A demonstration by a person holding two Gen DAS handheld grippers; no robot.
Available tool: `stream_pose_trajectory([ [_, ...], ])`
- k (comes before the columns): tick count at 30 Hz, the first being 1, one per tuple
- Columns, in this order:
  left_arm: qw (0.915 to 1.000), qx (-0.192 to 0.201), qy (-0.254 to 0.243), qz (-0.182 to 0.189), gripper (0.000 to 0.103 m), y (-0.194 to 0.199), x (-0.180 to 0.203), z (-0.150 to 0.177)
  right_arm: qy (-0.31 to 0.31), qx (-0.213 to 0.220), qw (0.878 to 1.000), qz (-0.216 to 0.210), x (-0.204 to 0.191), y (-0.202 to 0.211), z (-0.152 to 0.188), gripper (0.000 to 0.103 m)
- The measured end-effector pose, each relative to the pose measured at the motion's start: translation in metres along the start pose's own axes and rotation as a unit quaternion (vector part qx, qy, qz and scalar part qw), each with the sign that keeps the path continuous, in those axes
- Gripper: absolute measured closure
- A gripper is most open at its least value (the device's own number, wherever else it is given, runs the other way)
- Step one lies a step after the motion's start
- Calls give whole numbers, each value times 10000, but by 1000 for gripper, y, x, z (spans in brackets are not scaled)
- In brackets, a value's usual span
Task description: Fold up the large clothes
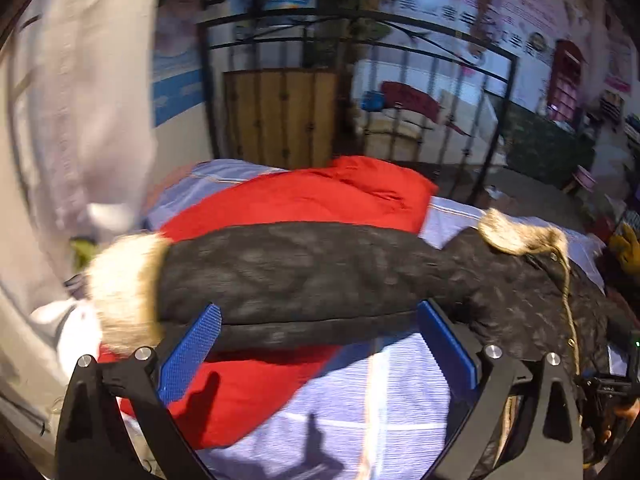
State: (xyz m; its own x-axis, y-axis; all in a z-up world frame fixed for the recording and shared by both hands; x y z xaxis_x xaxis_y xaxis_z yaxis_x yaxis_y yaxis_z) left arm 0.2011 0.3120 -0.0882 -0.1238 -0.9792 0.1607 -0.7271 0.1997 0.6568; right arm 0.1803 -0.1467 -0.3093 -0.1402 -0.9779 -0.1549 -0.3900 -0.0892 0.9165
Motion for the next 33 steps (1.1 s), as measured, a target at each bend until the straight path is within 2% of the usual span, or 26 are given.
stream_pose_trajectory([
  [2,9990,-145,-240,352,6,-39,49,-12,39,16,10000,38,-1,0,0,21],
  [6,9971,-344,-421,535,6,-117,105,-32,89,31,9999,51,0,1,0,21],
  [7,9962,-493,-454,560,6,-143,116,-35,90,28,9999,34,0,1,0,21],
  [8,9958,-606,-483,493,11,-161,123,-35,80,26,10000,17,0,1,0,21],
  [10,9940,-991,-453,28,13,-198,121,-21,38,28,10000,-37,1,2,1,21],
  [13,9825,-1783,-136,-522,15,-242,103,35,8,37,10000,-92,2,1,1,21],
  [15,9789,-1897,-425,-630,13,-254,101,62,37,32,10000,-84,2,0,1,21],
  [16,9801,-1829,-480,-606,13,-255,100,67,54,24,10000,-66,2,-1,1,21],
  [18,9847,-1682,-120,-438,14,-247,96,62,94,11,9999,-35,0,-2,1,20],
  [20,9857,-1637,100,-381,15,-229,99,50,132,8,9999,-16,0,-3,1,19],
  [25,9921,-1110,-570,-93,12,-166,148,23,-90,70,9998,-130,4,3,-1,19],
  [27,9935,-1003,-524,90,6,-144,166,22,-181,39,9997,-129,4,7,-2,19],
  [30,9940,-954,-455,269,6,-127,188,24,-430,-136,9986,-281,0,23,-5,19],
  [33,9933,-1062,-344,285,6,-117,198,31,-803,-316,9944,-603,-13,69,-16,20],
])
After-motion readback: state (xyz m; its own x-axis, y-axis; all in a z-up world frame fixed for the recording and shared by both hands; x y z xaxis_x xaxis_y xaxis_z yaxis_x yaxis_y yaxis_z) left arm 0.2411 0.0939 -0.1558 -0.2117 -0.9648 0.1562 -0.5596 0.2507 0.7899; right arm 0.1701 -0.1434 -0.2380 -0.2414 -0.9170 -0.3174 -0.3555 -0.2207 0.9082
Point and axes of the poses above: each gripper's, at about its wrist camera, not at the fingertips, and y roughly against the way its jaws point, x to its right, z to its underside, the point moved 9 cm from there along -y, roughly the way its jaws point, and after that the axes turned 12 degrees about z, right-handed, at the moved point
